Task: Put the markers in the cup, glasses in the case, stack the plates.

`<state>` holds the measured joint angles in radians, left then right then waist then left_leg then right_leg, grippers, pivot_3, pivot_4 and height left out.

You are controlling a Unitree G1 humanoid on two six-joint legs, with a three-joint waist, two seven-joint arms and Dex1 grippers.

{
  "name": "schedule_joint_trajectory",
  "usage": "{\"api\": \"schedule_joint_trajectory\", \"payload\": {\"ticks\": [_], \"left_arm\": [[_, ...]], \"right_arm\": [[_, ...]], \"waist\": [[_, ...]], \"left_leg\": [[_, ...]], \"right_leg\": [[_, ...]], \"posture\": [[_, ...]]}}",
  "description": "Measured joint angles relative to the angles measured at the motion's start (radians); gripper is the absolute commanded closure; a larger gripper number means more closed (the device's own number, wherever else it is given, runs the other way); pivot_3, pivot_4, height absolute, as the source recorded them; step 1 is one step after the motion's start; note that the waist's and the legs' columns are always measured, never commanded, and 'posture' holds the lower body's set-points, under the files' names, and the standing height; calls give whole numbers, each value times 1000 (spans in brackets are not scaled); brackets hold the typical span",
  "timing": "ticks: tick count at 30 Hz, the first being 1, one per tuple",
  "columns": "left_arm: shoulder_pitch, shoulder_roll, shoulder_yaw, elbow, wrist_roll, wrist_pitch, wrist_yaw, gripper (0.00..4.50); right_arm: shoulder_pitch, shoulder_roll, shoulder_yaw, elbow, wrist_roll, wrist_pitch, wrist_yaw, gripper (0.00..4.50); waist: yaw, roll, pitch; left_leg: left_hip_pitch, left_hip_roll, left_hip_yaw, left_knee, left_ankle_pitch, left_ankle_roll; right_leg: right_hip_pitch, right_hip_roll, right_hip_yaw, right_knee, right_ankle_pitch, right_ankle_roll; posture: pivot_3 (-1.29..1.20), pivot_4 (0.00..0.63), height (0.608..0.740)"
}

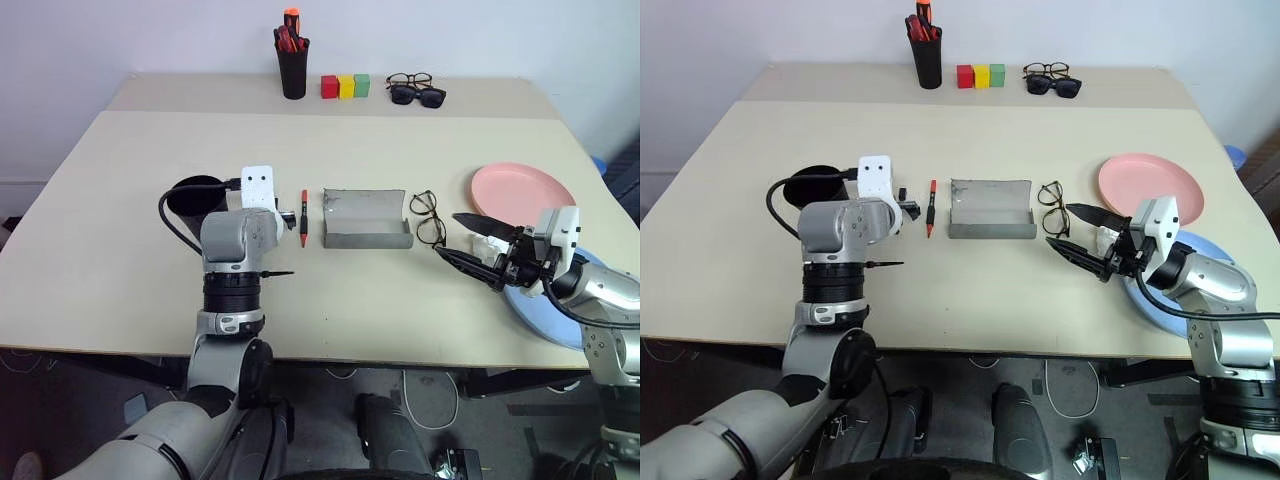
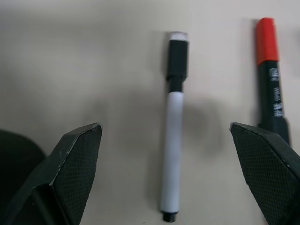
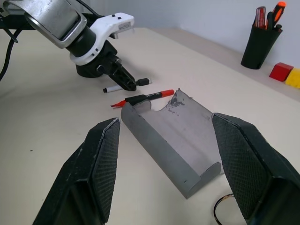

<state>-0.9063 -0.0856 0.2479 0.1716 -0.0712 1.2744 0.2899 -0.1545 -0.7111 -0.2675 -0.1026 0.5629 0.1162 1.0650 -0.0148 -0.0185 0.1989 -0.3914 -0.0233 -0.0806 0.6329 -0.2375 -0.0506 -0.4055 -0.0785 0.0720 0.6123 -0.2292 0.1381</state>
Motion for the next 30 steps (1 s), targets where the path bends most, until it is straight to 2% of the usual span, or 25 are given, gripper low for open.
{"api": "schedule_joint_trajectory", "payload": {"ticks": [2, 9, 16, 25, 28, 30], "left_arm": [[-9, -8, 2, 23, 1, -13, 5, 871], [-20, -18, 13, 80, 1, -45, 20, 4379], [-35, -29, 57, 91, -4, -44, 45, 4379], [-30, -33, 53, 71, -8, -33, 14, 4455], [-12, -32, 27, 35, -18, -20, -28, 4455], [18, -20, -34, -13, -28, -19, -81, 4455]], "right_arm": [[7, 0, -10, -11, 0, 0, -3, 1270], [28, 0, -21, -25, 1, 5, -15, 1270], [35, -2, -34, -43, 3, 8, -20, 1270], [34, -3, -35, -43, 3, 11, -27, 1270], [28, -4, -35, -43, 3, 15, -29, 1270], [27, -4, -34, -43, 2, 16, -30, 1270]], "waist": [[0, 0, 0], [-2, 0, 0], [-3, 0, 0], [-1, 0, 0], [-2, 0, 0], [-1, 0, 0]], "left_leg": [[0, 0, 0, 0, 0, 0], [0, 0, 0, 0, 0, 0], [0, 0, 0, 0, 0, 0], [0, 0, 0, 0, 0, 0], [0, 0, 0, 0, 0, 0], [0, 0, 0, 0, 0, 0]], "right_leg": [[0, 0, 0, 0, 0, 0], [0, 0, 0, 0, 0, 0], [0, 0, 0, 0, -1, 3], [0, 0, 0, 0, -1, 2], [0, 0, 0, 0, -1, 2], [0, 0, 0, 0, 0, 0]], "posture": [[0, 150, 740], [0, 150, 740], [0, 150, 740], [0, 150, 740], [0, 150, 740], [0, 150, 740]]}}
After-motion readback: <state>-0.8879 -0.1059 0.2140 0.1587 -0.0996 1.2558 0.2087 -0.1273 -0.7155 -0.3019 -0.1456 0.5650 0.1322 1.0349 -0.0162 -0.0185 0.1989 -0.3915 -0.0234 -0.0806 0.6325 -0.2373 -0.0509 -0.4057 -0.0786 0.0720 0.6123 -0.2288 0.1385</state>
